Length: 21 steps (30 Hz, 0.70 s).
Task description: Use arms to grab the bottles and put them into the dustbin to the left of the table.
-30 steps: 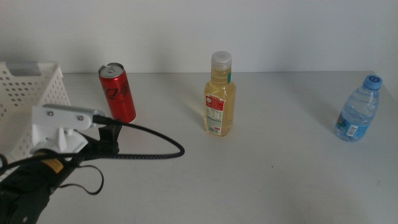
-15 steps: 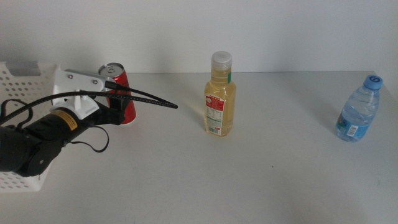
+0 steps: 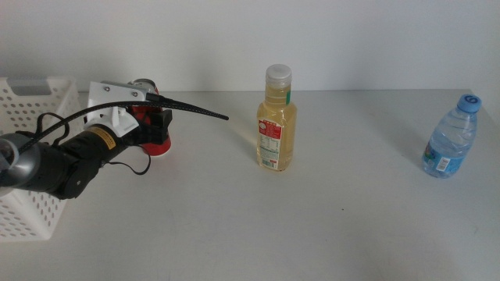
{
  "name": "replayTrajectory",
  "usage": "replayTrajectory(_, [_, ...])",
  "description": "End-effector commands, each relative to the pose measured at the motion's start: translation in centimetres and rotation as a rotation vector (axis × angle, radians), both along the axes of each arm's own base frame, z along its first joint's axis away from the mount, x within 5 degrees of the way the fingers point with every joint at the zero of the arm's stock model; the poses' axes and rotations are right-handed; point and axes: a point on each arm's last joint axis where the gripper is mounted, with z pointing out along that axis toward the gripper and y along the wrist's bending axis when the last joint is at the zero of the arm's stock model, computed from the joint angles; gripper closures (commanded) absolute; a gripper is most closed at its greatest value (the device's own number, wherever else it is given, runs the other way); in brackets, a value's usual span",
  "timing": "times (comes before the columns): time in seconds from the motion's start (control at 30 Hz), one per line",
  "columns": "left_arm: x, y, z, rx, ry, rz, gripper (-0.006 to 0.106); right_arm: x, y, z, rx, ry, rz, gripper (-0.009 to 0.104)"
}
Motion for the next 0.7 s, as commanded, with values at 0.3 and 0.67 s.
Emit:
replayTrajectory(0.3, [2.2, -0.4, 1.8, -0.089, -0.135, -0.025, 0.065, 0.0, 0.0, 1.0, -0.021, -0.102, -0.003, 0.022])
replayTrajectory(0.67, [1.4, -0.2, 5.0, -0.039, -0.092, -0.013, 0.096, 0.0, 0.0, 1.0, -0.021, -0.102, -0.003, 0.022])
